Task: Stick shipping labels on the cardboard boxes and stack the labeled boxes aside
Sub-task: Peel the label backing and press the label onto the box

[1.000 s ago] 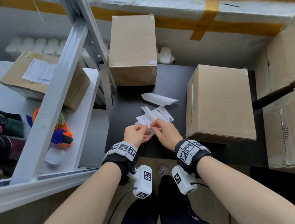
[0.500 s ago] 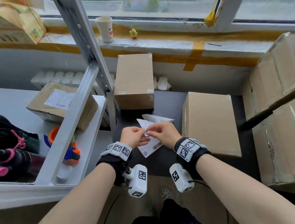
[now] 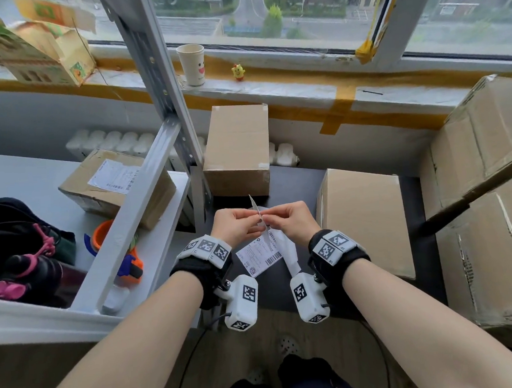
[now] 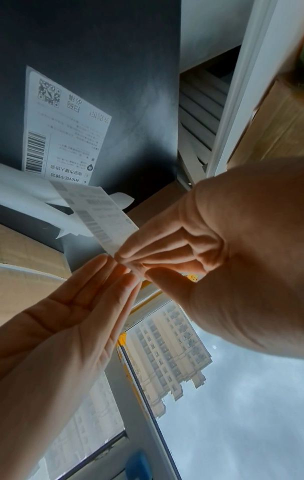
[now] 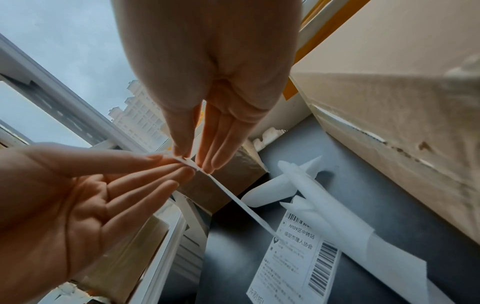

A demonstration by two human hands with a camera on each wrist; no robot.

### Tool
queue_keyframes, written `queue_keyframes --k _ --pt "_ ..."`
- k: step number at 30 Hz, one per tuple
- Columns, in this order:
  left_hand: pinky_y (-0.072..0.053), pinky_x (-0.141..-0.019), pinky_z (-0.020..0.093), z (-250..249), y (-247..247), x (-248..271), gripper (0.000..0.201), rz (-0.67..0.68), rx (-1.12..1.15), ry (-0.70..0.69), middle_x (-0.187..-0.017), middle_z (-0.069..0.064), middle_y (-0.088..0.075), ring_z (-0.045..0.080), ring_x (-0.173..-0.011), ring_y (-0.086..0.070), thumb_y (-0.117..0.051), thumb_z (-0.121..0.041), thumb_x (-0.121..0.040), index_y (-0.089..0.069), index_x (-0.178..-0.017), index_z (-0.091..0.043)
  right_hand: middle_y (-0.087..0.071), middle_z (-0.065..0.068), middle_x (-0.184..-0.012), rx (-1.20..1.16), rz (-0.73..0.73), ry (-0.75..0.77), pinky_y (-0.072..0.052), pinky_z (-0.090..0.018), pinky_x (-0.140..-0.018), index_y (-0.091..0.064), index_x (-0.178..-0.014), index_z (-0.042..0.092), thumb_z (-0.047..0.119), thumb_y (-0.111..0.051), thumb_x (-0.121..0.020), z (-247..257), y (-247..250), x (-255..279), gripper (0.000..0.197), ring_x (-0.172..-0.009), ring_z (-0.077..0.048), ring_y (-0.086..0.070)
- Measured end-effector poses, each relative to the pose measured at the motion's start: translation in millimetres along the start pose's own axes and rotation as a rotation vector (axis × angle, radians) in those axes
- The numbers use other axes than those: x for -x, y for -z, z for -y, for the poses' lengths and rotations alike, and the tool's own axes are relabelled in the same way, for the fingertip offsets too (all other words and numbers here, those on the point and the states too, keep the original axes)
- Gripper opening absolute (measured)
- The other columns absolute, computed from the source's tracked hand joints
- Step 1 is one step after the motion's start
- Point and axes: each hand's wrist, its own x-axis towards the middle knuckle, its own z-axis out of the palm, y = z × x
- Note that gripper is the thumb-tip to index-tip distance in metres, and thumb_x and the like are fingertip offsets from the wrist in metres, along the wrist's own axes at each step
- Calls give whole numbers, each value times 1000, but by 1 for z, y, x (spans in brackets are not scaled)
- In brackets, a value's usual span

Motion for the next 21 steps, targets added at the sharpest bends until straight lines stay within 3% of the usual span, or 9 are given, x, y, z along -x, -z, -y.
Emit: queue_keyframes --k 4,10,14,21 --pt "-58 -66 22 -1 -2 0 21 -12 -6 -4 -80 15 -68 17 -68 -68 -61 -2 -87 -65 -105 8 -72 -13 -93 -96 13 -16 -56 -29 -85 -71 -104 0 7 -66 -86 2 0 1 20 -78 -13 -66" --pt "-58 -69 24 -2 -3 0 19 -20 -5 -9 -80 13 -68 16 -67 -68 -61 -3 -87 -66 -103 7 -70 -8 -86 -185 30 -17 -55 -15 -72 -68 -107 -3 10 -63 -88 5 1 3 23 -71 -6 -65" --pt "-58 -68 24 -2 -4 0 21 -23 -5 -22 -82 16 -68 14 -64 -68 -63 -3 -86 -66 -104 7 -68 -11 -88 -197 18 -20 -54 -16 -72 -67 -107 -5 9 -62 -88 7 1 4 24 -67 -4 -64" --pt "-58 -63 20 -2 -4 0 26 -19 -12 -39 -90 21 -69 6 -55 -68 -69 -6 -83 -66 -104 8 -69 -6 -79 -174 -10 -34 -56 -27 -76 -71 -95 1 9 -61 -90 8 1 5 14 -78 -20 -65"
